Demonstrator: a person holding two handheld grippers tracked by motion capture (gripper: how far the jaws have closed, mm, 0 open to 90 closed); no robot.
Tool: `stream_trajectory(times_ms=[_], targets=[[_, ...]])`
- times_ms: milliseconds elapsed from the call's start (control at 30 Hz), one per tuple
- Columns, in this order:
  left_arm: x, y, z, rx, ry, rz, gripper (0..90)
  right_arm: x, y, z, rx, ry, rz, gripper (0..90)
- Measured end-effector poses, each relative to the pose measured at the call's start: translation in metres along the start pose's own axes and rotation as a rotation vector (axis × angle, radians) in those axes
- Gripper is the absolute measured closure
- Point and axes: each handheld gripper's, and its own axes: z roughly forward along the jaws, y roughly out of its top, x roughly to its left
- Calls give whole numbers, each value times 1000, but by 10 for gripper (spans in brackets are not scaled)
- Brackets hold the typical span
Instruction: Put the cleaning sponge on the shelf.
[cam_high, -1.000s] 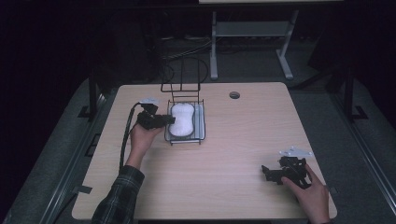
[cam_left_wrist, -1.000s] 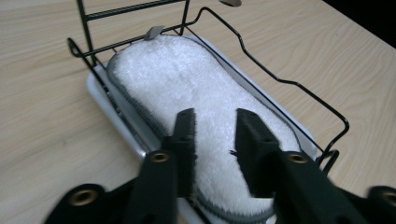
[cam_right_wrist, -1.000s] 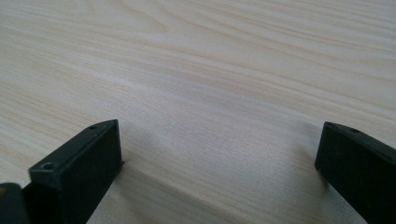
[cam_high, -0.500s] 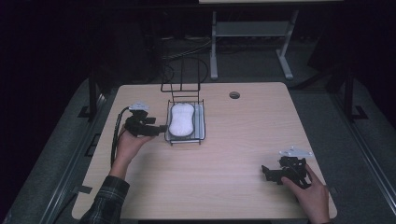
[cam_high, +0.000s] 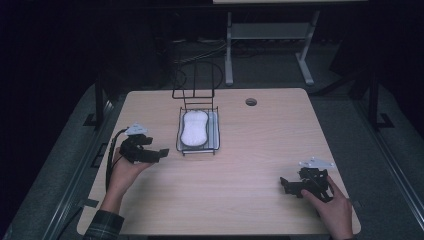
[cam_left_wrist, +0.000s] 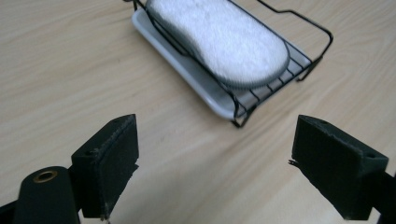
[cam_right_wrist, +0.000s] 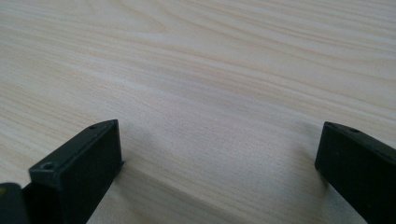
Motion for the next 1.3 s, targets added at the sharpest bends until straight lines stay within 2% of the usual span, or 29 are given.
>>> stream_trajectory(times_ms=[300, 367, 733, 1033, 1233, 1300], targets=[[-8, -24, -20, 1, 15, 5, 142, 0, 0, 0, 0, 0, 1, 1], [-12, -36, -26, 7, 28, 11, 142, 0, 0, 0, 0, 0, 0, 1], [-24, -69, -40, 32, 71, 33, 142, 0, 0, 0, 0, 0, -1, 1], [-24, -100, -41, 90, 99, 27, 142, 0, 0, 0, 0, 0, 3, 1], [-21, -114, -35, 132, 103, 21, 136, 0, 0, 0, 0, 0, 0, 1], [-20, -117, -34, 130, 105, 25, 136, 0, 0, 0, 0, 0, 0, 1]])
